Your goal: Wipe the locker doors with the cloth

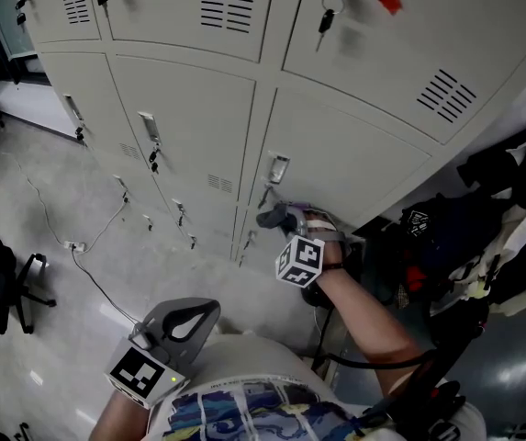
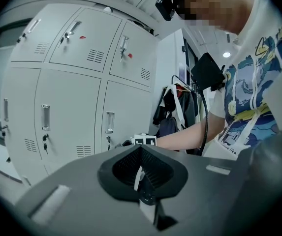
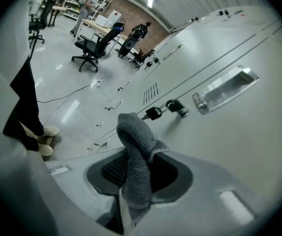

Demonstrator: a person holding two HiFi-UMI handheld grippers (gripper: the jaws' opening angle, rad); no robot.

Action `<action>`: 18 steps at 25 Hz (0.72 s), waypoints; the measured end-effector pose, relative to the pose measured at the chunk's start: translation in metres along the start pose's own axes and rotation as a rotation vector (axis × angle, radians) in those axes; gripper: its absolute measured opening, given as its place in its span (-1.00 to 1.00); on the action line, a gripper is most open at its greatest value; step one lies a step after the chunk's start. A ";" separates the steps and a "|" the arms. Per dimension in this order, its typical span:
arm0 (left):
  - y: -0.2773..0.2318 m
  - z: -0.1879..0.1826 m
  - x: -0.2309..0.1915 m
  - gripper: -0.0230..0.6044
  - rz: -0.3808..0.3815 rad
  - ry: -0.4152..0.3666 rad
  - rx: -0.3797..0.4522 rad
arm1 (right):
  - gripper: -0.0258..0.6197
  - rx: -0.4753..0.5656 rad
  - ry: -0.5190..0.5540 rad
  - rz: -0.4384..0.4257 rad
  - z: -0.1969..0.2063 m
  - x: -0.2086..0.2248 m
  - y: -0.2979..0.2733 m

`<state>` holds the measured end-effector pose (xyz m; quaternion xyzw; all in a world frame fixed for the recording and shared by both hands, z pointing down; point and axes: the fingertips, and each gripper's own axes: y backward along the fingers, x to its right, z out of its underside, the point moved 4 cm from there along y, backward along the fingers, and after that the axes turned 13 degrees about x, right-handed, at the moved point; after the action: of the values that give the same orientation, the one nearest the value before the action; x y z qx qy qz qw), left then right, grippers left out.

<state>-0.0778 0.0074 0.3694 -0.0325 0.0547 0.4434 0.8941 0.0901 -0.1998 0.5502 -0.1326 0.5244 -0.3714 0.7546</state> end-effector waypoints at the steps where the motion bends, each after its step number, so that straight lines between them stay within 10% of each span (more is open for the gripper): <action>1: 0.001 0.000 -0.001 -0.92 -0.003 0.000 -0.001 | -0.58 -0.008 -0.005 -0.015 0.003 -0.005 -0.004; 10: 0.002 0.000 -0.003 -0.92 0.001 0.005 0.002 | -0.58 -0.015 -0.086 -0.084 0.003 -0.012 -0.002; 18: -0.009 0.000 -0.002 -0.92 0.058 0.009 0.015 | -0.58 0.139 -0.036 0.127 -0.076 0.084 0.113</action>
<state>-0.0714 0.0002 0.3696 -0.0260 0.0630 0.4684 0.8809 0.0843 -0.1668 0.3936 -0.0528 0.4909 -0.3559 0.7935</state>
